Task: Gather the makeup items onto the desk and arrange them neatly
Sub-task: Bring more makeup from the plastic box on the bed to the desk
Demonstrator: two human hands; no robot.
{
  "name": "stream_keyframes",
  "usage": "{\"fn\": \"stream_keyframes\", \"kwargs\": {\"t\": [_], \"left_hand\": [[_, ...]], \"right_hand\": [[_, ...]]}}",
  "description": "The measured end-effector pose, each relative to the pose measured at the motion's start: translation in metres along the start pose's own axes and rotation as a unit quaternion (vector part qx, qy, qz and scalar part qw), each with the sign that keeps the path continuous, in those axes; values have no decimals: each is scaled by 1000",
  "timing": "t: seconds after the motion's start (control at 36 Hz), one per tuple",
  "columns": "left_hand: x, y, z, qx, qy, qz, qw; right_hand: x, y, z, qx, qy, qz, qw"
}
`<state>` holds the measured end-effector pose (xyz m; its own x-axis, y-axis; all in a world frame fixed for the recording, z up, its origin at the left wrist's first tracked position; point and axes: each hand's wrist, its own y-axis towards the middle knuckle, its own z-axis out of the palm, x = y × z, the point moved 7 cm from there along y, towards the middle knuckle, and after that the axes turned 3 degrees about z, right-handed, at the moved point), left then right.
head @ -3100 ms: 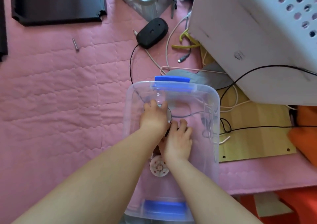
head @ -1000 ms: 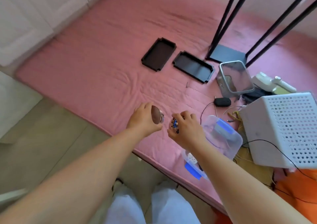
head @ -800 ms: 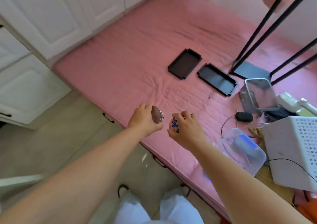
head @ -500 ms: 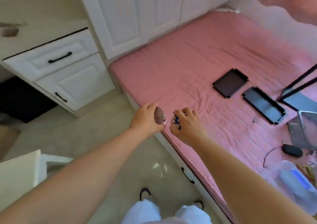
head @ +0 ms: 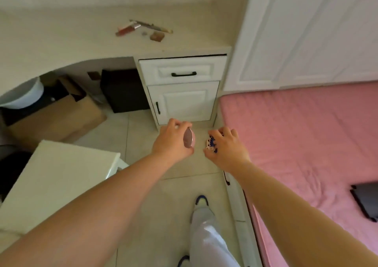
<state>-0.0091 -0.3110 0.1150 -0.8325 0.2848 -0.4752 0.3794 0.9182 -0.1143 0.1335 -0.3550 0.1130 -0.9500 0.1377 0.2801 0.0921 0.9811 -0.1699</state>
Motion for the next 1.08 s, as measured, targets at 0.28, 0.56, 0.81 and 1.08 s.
{"fn": "stream_keyframes", "kwargs": {"t": [0.28,0.56,0.81,1.08], "left_hand": [[71,79,-73,-82,-10,-114,990],[139,128,-132,-152,-11,-174,973],[226,198,-190,-149,-5,-185,971],[300,288,-258,-112,23,-156,981]], "right_hand": [[79,141,-32,23,-18,-110,994],[156,233,-27,56,0,-162,985],[231,339,-34,39,-5,-157,987],[300,441,-39,27,29,-121,992]]}}
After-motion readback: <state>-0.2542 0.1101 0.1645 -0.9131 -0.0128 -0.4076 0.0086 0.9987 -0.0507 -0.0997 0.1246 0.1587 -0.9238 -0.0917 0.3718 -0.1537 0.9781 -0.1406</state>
